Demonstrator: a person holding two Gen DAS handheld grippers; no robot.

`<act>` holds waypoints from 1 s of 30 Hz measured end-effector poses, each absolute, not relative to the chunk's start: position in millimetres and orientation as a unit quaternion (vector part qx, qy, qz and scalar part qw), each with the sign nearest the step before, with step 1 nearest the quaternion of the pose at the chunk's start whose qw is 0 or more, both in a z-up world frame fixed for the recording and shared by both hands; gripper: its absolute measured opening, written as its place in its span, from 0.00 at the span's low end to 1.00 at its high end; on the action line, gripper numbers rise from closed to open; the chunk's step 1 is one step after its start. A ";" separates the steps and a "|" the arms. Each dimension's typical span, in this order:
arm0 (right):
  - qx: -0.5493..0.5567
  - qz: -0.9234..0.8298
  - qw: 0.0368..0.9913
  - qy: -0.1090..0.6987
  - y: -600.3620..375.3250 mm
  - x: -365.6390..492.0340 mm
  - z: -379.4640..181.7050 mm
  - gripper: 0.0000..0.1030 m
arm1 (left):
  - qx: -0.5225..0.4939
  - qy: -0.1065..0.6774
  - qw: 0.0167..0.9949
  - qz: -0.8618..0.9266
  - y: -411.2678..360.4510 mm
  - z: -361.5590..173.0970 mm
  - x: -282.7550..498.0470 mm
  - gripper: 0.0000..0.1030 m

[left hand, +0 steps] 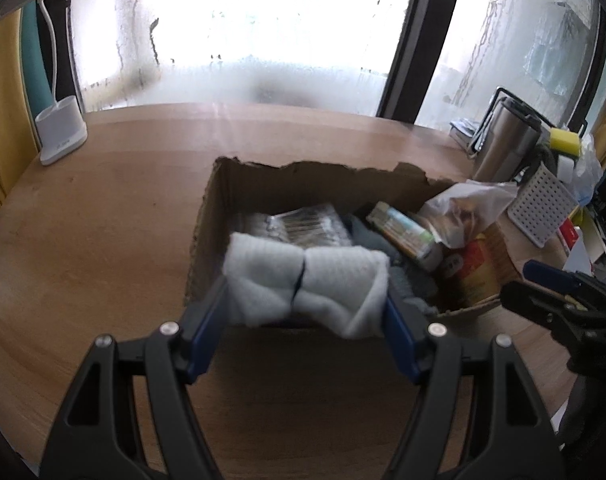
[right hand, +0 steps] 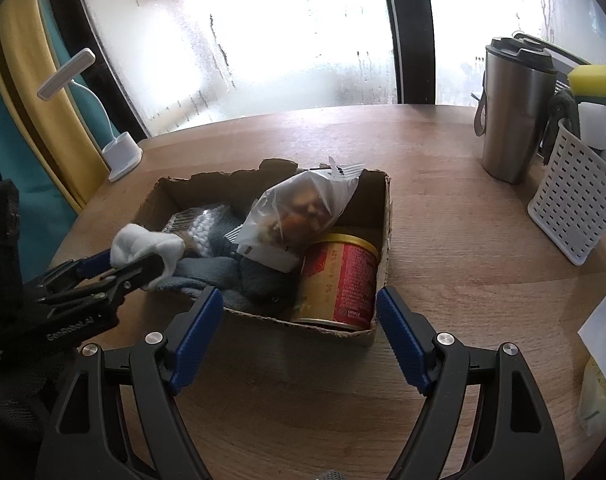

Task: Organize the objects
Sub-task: 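Lower the white socks into the box and open the left tool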

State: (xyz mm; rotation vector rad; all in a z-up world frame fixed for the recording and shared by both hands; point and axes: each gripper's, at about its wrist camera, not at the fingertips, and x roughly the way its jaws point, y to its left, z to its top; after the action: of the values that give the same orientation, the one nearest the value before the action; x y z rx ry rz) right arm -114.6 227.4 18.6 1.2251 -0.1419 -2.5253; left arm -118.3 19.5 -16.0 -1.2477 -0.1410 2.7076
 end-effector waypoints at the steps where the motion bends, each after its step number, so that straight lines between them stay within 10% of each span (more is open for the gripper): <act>1: 0.431 -0.886 0.164 -0.050 227.7 -114.8 18.4 0.79 | -0.418 -0.046 0.078 0.904 19.9 -16.9 -119.5 0.71; 30: 0.432 -0.887 0.156 -0.046 228.7 -113.5 18.8 0.79 | -0.413 -0.069 0.092 0.903 10.8 -6.3 -114.3 0.93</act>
State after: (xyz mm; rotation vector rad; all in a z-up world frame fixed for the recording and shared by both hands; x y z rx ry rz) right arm -113.5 228.7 18.8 1.2381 -0.1320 -2.5385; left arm -114.3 10.8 -6.3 -1.2268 -0.2055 2.6832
